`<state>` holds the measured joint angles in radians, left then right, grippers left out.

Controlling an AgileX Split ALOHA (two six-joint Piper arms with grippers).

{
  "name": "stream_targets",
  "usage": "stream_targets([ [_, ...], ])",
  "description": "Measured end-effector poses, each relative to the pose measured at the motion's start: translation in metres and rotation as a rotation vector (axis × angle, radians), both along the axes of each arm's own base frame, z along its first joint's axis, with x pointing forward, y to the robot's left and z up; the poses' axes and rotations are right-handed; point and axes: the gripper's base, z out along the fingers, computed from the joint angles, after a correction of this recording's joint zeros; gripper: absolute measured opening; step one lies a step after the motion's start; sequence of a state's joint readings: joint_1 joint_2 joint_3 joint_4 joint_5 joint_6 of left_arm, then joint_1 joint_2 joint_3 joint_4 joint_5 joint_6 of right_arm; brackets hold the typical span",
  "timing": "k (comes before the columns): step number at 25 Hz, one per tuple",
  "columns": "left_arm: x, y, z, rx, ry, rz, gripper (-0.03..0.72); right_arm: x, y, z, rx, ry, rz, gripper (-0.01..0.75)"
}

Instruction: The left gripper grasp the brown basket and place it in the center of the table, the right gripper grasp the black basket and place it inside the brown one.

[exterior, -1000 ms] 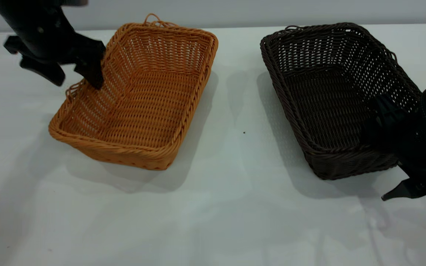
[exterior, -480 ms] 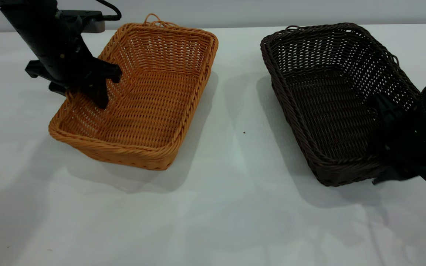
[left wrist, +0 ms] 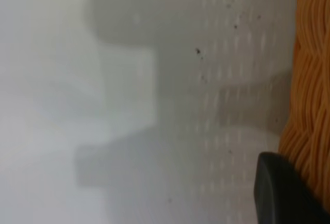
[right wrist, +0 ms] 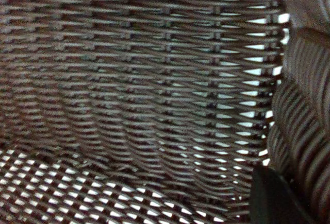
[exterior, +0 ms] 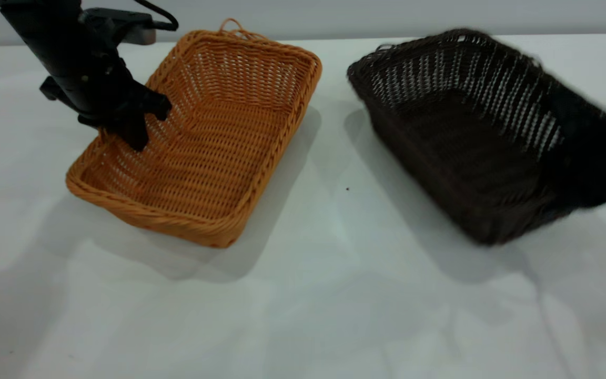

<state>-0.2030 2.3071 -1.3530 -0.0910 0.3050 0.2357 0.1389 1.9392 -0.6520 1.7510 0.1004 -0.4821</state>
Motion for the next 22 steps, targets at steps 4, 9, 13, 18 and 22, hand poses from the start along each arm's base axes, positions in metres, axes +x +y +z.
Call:
stream_targets([
  [4,0.003,-0.002,0.001,0.036,-0.045,-0.147,0.076,0.037,-0.014,0.035,0.048,-0.185,0.139,0.082],
  [9,0.006,-0.021,0.004,0.110,-0.161,-0.442,0.076,0.068,-0.007,0.071,0.178,-0.325,0.421,0.082],
  [13,0.004,-0.053,0.006,0.189,-0.276,-0.734,0.076,0.080,0.002,0.096,0.219,-0.355,0.635,0.082],
  [18,-0.008,-0.094,0.003,0.283,-0.363,-1.081,0.076,0.097,0.003,0.123,0.180,-0.395,0.747,0.082],
  [22,-0.016,-0.114,-0.004,0.311,-0.403,-1.193,0.078,0.102,0.002,0.132,0.151,-0.394,0.783,0.082],
])
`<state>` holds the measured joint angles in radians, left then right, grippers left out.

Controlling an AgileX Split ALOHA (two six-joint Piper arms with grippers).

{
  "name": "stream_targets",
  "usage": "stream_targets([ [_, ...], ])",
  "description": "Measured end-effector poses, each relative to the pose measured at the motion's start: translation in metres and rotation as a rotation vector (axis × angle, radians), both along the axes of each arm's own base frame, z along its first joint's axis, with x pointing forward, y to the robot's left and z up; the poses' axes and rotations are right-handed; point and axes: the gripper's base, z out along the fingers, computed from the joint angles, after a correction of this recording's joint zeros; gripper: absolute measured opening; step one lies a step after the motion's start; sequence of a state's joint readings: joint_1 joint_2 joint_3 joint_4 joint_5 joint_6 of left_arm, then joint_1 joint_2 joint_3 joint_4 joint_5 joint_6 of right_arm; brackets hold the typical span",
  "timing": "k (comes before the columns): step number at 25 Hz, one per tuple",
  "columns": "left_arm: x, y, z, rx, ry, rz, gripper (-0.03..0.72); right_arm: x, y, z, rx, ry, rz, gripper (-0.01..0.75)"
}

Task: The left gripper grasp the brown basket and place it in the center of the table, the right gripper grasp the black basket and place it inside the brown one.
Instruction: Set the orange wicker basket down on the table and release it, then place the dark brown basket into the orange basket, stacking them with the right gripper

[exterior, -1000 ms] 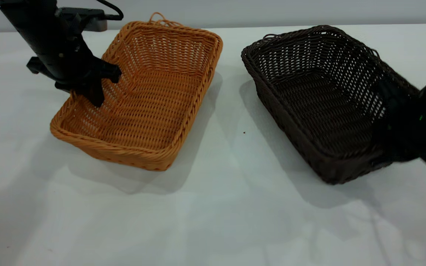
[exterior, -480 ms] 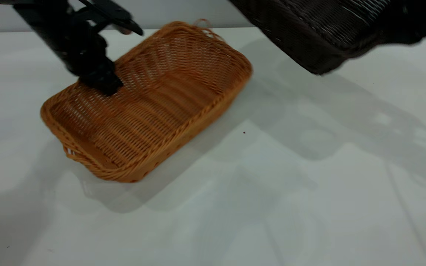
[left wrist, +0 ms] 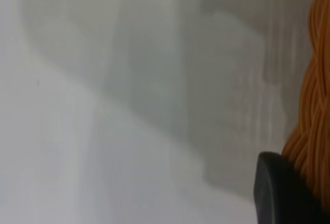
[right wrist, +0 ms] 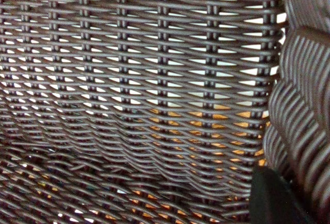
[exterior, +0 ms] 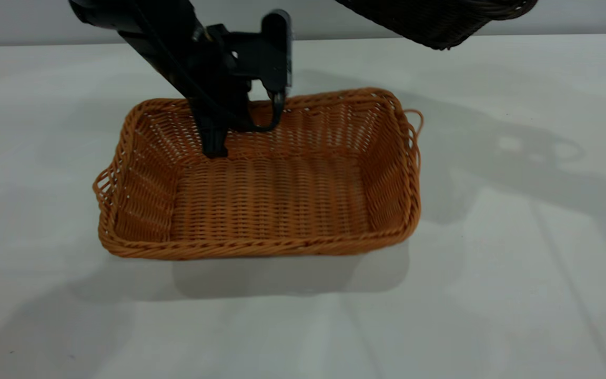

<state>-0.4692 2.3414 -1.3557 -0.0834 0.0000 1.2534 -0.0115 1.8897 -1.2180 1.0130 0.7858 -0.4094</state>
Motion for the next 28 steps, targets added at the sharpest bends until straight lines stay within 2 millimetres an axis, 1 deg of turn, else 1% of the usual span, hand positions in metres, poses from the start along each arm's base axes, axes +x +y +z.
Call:
stream_targets([
  [6,-0.007,-0.014,-0.005,0.018,-0.019,-0.069,0.085,-0.006,-0.005,-0.006,-0.087,0.064,0.031,0.082],
  [9,-0.008,-0.018,-0.005,0.010,-0.023,-0.069,0.110,-0.006,-0.006,-0.007,-0.093,0.073,0.025,0.082],
  [12,-0.008,-0.018,-0.005,-0.005,-0.018,-0.045,0.172,-0.005,-0.006,-0.007,-0.097,0.069,0.014,0.082],
  [16,-0.011,-0.020,0.000,-0.018,0.009,-0.012,0.309,-0.003,-0.010,-0.007,-0.105,0.056,-0.009,0.082],
  [17,-0.011,-0.020,0.005,-0.026,0.008,-0.004,0.348,-0.002,-0.013,-0.007,-0.107,0.053,-0.022,0.082],
  [20,-0.011,-0.021,0.033,-0.039,0.008,0.007,0.435,0.000,-0.030,-0.007,-0.111,0.049,-0.076,0.082],
  [22,-0.015,-0.019,0.060,-0.037,0.022,0.007,0.460,0.000,-0.045,-0.007,-0.111,0.052,-0.116,0.082],
  [23,-0.018,-0.017,0.071,-0.027,0.045,0.008,0.465,0.000,-0.051,-0.007,-0.110,0.053,-0.131,0.082],
  [24,-0.021,-0.015,0.087,-0.028,0.057,0.015,0.467,0.000,-0.055,-0.008,-0.110,0.056,-0.138,0.082],
  [26,-0.030,-0.007,0.121,-0.028,0.089,0.043,0.467,0.000,-0.057,-0.012,-0.112,0.074,-0.134,0.082],
  [27,-0.035,-0.002,0.137,-0.028,0.106,0.058,0.465,0.000,-0.055,-0.016,-0.113,0.088,-0.119,0.082],
  [28,-0.040,0.004,0.157,-0.039,0.099,0.072,0.463,0.000,-0.050,-0.021,-0.115,0.106,-0.095,0.082],
])
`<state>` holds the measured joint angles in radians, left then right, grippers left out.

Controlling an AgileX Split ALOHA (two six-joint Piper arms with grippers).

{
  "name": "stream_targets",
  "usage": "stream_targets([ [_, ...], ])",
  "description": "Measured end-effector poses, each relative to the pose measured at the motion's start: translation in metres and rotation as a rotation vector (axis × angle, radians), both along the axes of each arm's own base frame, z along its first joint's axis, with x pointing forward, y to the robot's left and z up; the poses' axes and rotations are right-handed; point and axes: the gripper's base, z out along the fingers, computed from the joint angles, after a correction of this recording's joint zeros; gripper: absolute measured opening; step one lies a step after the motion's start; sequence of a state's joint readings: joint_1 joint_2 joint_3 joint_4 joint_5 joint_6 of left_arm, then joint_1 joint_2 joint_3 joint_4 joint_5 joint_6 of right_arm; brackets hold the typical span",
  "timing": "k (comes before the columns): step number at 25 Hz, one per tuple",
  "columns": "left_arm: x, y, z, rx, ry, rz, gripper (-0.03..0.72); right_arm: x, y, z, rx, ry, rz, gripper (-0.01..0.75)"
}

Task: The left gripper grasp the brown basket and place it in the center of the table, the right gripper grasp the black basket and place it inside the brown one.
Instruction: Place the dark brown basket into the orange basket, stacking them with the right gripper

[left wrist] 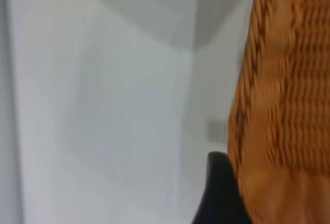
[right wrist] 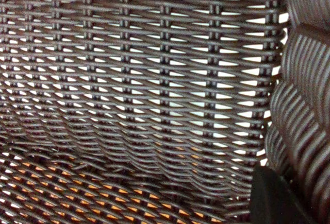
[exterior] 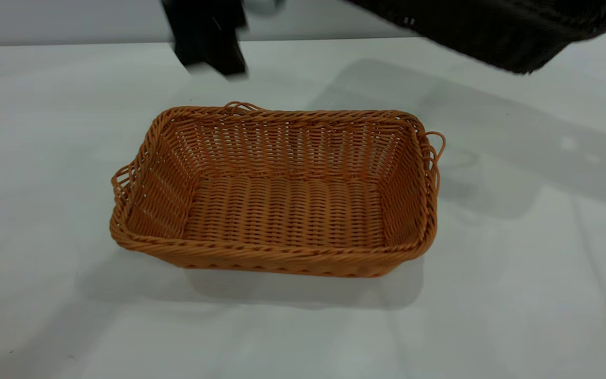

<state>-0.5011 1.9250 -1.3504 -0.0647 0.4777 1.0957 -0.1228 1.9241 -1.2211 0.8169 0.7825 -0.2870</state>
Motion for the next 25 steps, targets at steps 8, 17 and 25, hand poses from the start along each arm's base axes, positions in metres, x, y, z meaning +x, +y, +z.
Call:
stream_targets([
  [8,-0.050,0.030,0.134,-0.138,-0.244,0.013,0.452,-0.009,0.086,-0.046,0.003,0.139,0.248,0.082],
  [17,-0.063,0.037,0.159,-0.190,-0.305,0.034,0.450,-0.024,0.146,-0.054,-0.019,0.146,0.381,0.082],
  [25,-0.063,0.037,0.159,-0.193,-0.303,0.039,0.450,-0.023,0.148,-0.042,-0.002,0.155,0.388,0.082],
])
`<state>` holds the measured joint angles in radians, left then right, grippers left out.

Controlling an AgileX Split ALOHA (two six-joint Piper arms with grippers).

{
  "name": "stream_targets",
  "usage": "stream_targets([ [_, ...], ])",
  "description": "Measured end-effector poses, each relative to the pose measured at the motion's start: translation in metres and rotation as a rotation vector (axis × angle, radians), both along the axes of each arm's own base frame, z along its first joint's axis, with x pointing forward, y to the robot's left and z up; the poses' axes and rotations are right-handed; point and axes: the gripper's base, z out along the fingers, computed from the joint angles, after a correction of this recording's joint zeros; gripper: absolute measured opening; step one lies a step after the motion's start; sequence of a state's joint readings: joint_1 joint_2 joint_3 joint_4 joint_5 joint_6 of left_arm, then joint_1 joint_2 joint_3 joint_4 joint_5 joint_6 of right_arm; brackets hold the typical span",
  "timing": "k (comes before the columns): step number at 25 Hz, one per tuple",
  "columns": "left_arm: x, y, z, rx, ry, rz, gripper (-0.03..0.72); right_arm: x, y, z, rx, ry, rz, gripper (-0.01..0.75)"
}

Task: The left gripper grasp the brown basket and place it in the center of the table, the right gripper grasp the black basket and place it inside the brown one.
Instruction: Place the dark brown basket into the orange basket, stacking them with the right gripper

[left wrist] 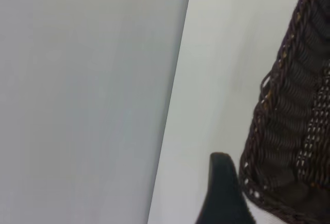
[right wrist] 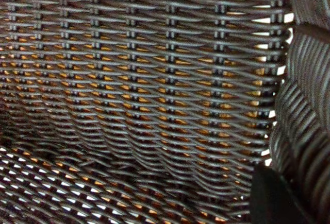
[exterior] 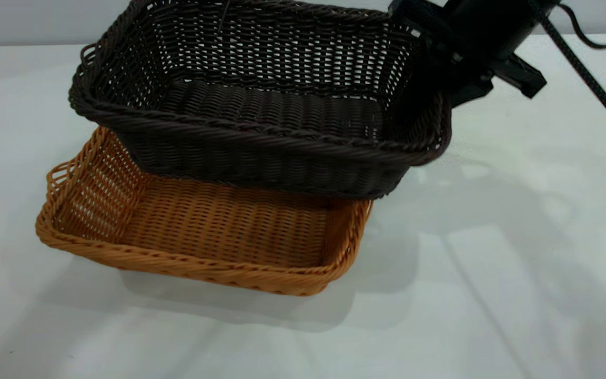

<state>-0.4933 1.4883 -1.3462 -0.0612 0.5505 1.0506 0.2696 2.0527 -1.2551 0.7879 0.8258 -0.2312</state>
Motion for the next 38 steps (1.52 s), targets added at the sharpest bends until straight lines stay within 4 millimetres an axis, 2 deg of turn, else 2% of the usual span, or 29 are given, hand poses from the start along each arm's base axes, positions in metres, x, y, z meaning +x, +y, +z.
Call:
stream_targets([
  [4,0.000,0.000,0.001,-0.013,-0.001,0.010,0.449,-0.002,0.007,0.031,0.035,-0.027,-0.023,0.082],
  [7,0.001,0.000,0.001,-0.017,-0.004,0.013,0.449,-0.009,0.023,0.039,0.052,-0.006,-0.030,0.082],
  [12,0.001,0.000,0.001,-0.017,-0.004,0.013,0.449,-0.037,0.052,0.017,0.012,0.030,-0.036,0.082],
  [14,0.001,0.000,0.001,-0.018,-0.004,0.013,0.449,-0.041,0.051,0.007,-0.013,0.026,-0.085,0.082],
  [19,0.001,0.000,0.001,-0.018,-0.005,0.013,0.449,-0.034,0.044,-0.004,-0.039,-0.022,-0.174,0.082],
  [23,0.001,0.000,0.001,-0.018,-0.005,0.013,0.449,-0.041,0.054,-0.016,-0.054,0.014,-0.139,0.082],
  [32,0.001,0.000,0.001,-0.019,-0.006,0.013,0.449,-0.045,0.062,-0.019,-0.032,0.041,-0.137,0.082],
  [38,0.001,0.000,0.001,-0.019,-0.007,0.013,0.449,-0.053,0.064,-0.012,-0.005,0.095,-0.086,0.082],
])
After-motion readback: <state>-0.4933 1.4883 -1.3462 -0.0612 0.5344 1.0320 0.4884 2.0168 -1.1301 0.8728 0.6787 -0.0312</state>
